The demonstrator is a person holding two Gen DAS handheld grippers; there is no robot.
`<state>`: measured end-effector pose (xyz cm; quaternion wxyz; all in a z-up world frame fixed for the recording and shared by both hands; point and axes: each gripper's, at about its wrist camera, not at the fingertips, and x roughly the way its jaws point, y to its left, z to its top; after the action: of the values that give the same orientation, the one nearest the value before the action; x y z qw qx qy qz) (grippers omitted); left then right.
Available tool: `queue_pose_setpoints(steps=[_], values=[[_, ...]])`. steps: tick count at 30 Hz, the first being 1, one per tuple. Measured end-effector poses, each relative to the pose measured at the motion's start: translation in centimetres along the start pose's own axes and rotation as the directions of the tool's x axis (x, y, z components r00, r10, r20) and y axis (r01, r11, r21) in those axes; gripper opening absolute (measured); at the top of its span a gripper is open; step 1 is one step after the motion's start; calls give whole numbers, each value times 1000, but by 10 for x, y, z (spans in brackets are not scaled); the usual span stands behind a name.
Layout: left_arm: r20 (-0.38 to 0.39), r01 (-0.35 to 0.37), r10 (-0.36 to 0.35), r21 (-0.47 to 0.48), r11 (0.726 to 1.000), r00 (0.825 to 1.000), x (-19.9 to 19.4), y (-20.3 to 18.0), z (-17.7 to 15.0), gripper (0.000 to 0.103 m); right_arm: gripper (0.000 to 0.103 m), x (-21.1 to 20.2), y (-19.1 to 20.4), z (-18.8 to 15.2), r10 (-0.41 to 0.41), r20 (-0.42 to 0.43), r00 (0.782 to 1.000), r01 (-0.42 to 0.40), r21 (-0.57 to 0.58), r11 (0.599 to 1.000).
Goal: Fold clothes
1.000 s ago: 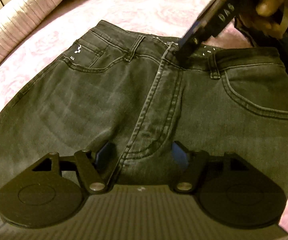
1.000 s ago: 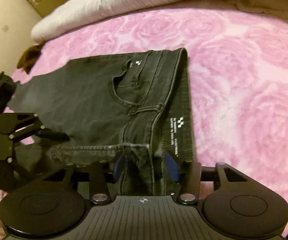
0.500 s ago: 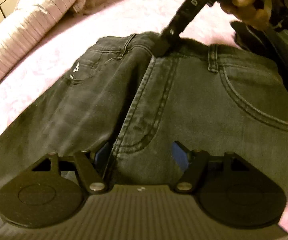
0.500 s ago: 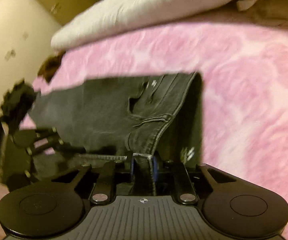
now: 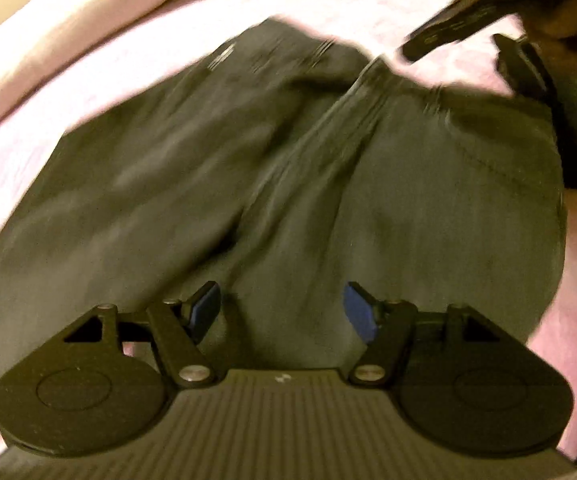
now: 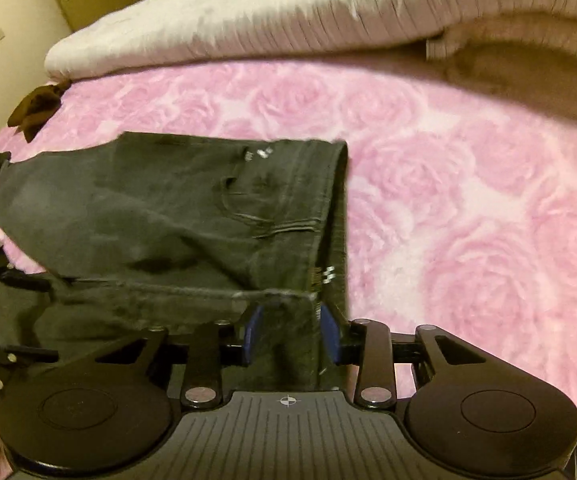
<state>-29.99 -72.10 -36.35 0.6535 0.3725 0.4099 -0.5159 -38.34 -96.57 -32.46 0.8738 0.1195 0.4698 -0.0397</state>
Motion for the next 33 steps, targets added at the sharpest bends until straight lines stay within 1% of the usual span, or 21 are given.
queue_pose_setpoints(steps=[1,3,7,8,9,11,12,16,18,20,22,23,24,26,29,30,32,33], values=[[-26,-13,12,-15,1000,1000,-1,2,-11,64,36,-3,7,-5,4,3,1000,-4,-2,1000],[-53,-46,45,-28,999,998,-6,6,-28,64,36,-1,26,-15,48,-15,999,-48,6,999],[-91,-94,90,-47,994,992,-16,25,-50,64,36,21,57,-27,130,-109,985,-131,1,991],[-104,-106,100,-55,993,990,-18,32,-55,64,37,29,62,-28,143,-137,980,-143,14,990],[-116,-118,111,-62,991,987,-19,38,-62,64,37,34,67,-29,139,-161,977,-139,14,990],[-131,-133,122,-79,988,984,-23,51,-78,64,37,43,78,-28,96,-205,974,-100,-10,995],[-132,-132,120,-90,987,984,-27,57,-88,64,37,43,83,-26,78,-213,974,-85,-23,996],[-136,-126,108,-128,984,985,-42,81,-124,65,39,16,110,-19,25,-173,985,-32,-37,999],[-150,-121,103,-121,985,983,-50,90,-146,65,43,9,127,-24,-12,-182,983,8,-23,1000],[-175,-117,97,-110,987,980,-58,103,-169,63,46,8,145,-33,-60,-226,972,62,-1,998],[-182,-122,101,-108,987,978,-73,116,-187,63,47,6,164,-41,-116,-290,950,133,40,990],[-181,-128,106,-117,985,978,-85,122,-193,63,47,1,175,-44,-129,-314,941,158,70,985],[-179,-135,111,-129,982,978,-96,129,-199,64,48,-8,188,-44,-137,-324,936,176,94,980],[-167,-158,132,-155,975,977,-120,139,-205,65,51,-26,212,-38,-169,-315,934,212,107,971],[-146,-193,166,-200,961,975,-155,151,-211,69,66,-58,246,-25,-226,-299,927,267,102,958],[-138,-204,177,-220,954,975,-165,154,-212,71,73,-66,255,-21,-241,-301,923,280,91,956],[-120,-218,193,-264,940,974,-185,156,-214,80,76,-79,273,-14,-267,-307,913,296,51,954],[-108,-218,195,-288,932,975,-195,156,-215,82,76,-87,280,-12,-277,-300,913,300,33,953]])
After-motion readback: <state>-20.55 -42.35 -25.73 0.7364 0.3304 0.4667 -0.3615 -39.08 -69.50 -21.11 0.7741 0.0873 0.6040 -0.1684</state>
